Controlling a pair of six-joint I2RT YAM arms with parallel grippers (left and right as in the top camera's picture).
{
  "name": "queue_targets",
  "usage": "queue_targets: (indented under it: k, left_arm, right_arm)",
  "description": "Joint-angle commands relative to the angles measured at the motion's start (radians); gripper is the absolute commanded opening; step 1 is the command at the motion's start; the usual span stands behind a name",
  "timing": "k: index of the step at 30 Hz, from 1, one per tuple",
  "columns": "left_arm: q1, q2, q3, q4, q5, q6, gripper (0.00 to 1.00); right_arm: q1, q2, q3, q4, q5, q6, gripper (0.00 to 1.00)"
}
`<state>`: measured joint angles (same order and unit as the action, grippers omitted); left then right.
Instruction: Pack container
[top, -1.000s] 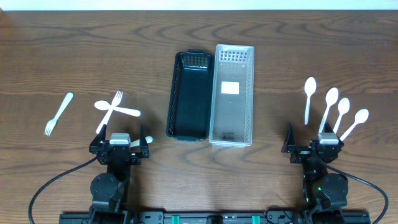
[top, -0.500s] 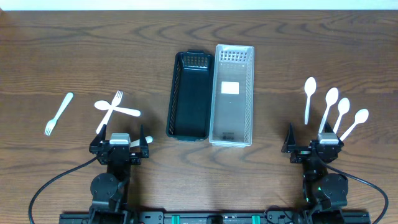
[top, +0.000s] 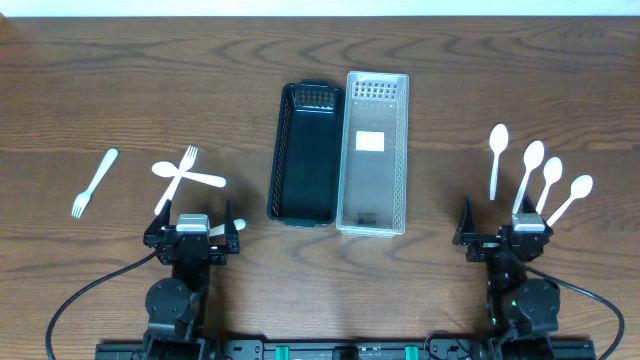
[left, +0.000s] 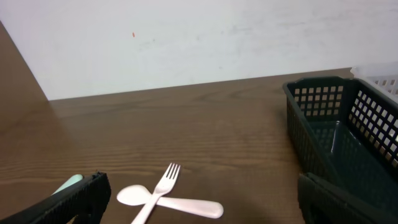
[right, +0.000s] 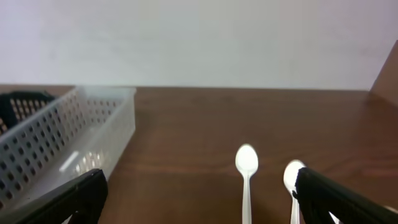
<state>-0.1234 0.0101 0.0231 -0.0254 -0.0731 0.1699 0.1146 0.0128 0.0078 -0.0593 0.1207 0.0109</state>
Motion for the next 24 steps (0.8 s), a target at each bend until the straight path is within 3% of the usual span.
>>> queue_targets:
  k: [1, 4, 6, 9, 12, 17, 24]
  left_arm:
    - [0.0, -0.006, -0.019, -0.041, -0.013, 0.009, 0.98]
    - [0.0, -0.006, -0.019, -0.04, -0.003, 0.008, 0.98]
    - [0.0, -0.006, -0.019, -0.032, 0.01, -0.025, 0.98]
    - [0.0, -0.005, -0.008, 0.002, 0.01, -0.28, 0.98]
    - [0.0, 0.022, 0.051, 0.004, 0.01, -0.32, 0.98]
    - [0.0, 0.2, 0.243, 0.002, 0.01, -0.251, 0.98]
    - [0.0, 0.645, 0.641, -0.177, 0.013, -0.17, 0.98]
  right_arm:
    - [-0.005, 0.003, -0.002, -0.009, -0.042, 0.005, 0.99]
    - [-0.005, 0.016, -0.002, -0.007, -0.056, 0.12, 0.99]
    - [-0.005, 0.016, -0.002, -0.002, -0.067, 0.288, 0.99]
    - [-0.005, 0.017, -0.002, 0.053, -0.153, 0.442, 0.99]
    - [-0.005, 0.019, 0.018, 0.113, -0.185, 0.441, 0.99]
    - [-0.005, 0.103, 0.141, 0.093, -0.166, 0.367, 0.99]
    - [-0.005, 0.473, 0.526, -0.124, -0.175, 0.188, 0.99]
